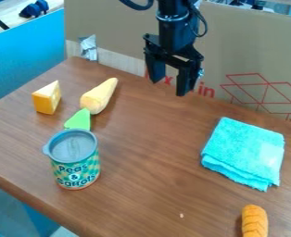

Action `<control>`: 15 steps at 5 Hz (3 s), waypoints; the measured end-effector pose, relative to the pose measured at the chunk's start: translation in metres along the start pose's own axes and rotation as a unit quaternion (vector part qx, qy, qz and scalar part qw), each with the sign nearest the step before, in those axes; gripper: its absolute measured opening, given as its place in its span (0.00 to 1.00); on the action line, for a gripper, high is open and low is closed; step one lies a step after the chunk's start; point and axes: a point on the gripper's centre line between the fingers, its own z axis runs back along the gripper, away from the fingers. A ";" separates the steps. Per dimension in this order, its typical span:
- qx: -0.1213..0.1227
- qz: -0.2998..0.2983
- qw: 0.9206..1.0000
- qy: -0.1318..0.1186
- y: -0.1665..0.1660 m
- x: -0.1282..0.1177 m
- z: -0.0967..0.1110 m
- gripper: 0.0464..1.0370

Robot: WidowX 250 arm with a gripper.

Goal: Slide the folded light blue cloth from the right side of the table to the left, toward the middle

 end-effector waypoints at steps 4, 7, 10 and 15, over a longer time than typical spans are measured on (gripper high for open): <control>-0.057 -0.021 0.998 -0.025 -0.068 0.022 -0.052 0.96; -0.057 0.003 0.998 -0.015 -0.096 0.031 -0.078 0.96; -0.016 0.048 0.998 0.047 -0.056 0.024 -0.099 0.96; 0.036 0.076 0.985 0.151 0.057 -0.018 -0.088 0.96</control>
